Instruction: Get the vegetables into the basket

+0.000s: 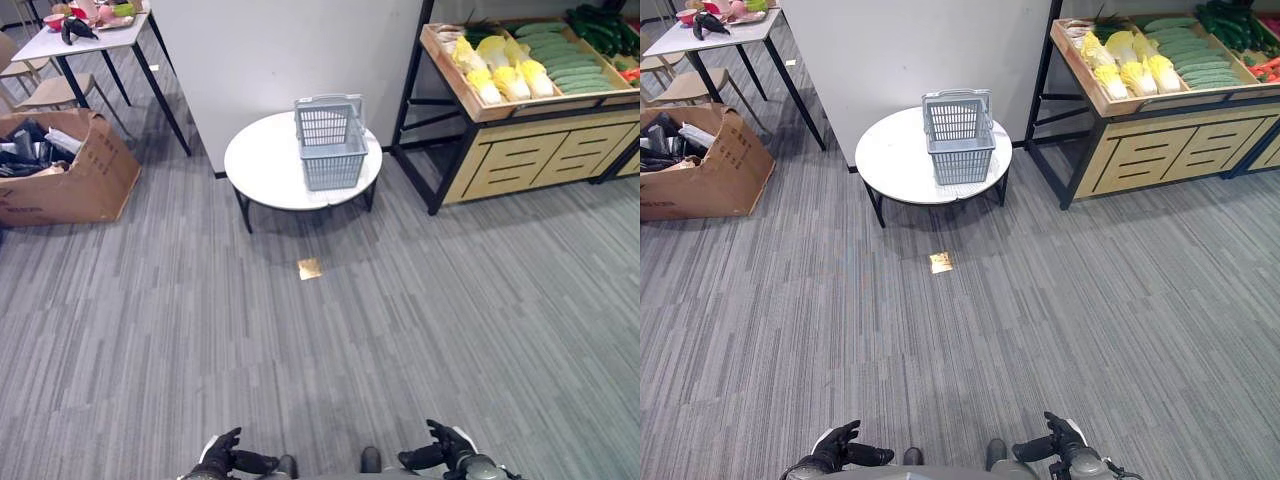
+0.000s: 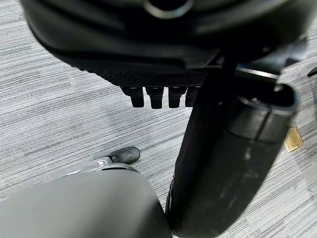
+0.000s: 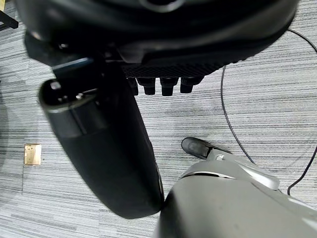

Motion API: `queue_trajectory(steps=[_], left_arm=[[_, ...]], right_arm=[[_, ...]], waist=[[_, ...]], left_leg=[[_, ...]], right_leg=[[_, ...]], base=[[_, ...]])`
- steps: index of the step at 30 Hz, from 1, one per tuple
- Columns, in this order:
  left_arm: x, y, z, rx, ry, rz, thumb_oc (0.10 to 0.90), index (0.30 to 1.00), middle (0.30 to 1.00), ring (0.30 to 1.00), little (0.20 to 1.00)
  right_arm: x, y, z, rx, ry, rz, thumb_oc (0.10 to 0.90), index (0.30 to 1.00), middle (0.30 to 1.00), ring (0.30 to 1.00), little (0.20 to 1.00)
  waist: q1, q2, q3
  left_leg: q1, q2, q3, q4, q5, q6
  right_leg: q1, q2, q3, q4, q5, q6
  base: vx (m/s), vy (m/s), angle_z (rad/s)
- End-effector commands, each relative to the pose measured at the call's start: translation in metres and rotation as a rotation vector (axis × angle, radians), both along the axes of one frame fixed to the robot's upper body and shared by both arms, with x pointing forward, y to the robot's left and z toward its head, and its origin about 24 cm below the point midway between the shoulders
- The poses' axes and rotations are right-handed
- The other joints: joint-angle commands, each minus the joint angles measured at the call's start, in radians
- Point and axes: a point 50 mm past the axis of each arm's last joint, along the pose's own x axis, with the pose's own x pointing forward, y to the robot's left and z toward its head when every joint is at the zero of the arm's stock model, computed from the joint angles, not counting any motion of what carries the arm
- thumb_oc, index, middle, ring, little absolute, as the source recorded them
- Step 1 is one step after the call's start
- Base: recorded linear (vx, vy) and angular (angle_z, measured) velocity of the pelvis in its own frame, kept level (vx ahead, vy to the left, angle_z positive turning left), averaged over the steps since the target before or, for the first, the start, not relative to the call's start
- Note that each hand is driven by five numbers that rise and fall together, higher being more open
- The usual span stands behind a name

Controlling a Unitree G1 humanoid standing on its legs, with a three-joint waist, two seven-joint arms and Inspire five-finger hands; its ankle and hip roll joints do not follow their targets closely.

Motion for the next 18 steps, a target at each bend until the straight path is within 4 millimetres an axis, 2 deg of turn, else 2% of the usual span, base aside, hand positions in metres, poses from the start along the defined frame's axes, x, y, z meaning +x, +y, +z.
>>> queue_trajectory(steps=[1, 5, 18], left_arm=[[-0.0245, 0.0005, -0.0056, 0.013, 0.101, -0.002, 0.9, 1.0, 1.0, 1.0, 1.0], [-0.0239, 0.0036, -0.005, 0.027, 0.104, -0.004, 0.9, 1.0, 1.0, 1.0, 1.0], [-0.0237, 0.0065, -0.0045, 0.039, 0.108, 0.003, 0.9, 1.0, 1.0, 1.0, 1.0]], right_arm=[[-0.0142, -0.0039, -0.0033, -0.026, 0.071, 0.024, 0.9, 1.0, 1.0, 1.0, 1.0], [-0.0088, -0.0014, -0.0026, -0.028, 0.062, 0.058, 0.9, 1.0, 1.0, 1.0, 1.0], [-0.0137, -0.0022, -0.0037, -0.044, 0.086, 0.079, 0.9, 1.0, 1.0, 1.0, 1.0]], waist=[[0.004, -0.032, 0.004], [0.006, -0.033, 0.001], [0.002, -0.037, -0.007]], left_leg=[[-0.012, 0.052, -0.047, -0.018, -0.007, -0.049], [-0.009, 0.05, -0.038, -0.018, -0.009, -0.047], [0.003, 0.055, -0.025, -0.018, -0.016, -0.049]], right_leg=[[-0.026, -0.113, 0.0, -0.002, 0.037, 0.125], [-0.033, -0.112, 0.011, -0.002, 0.035, 0.123], [-0.032, -0.105, 0.021, -0.002, 0.031, 0.122]], base=[[0.0, 0.0, 0.0], [0.03, -0.003, -0.04], [0.01, -0.002, -0.02]])
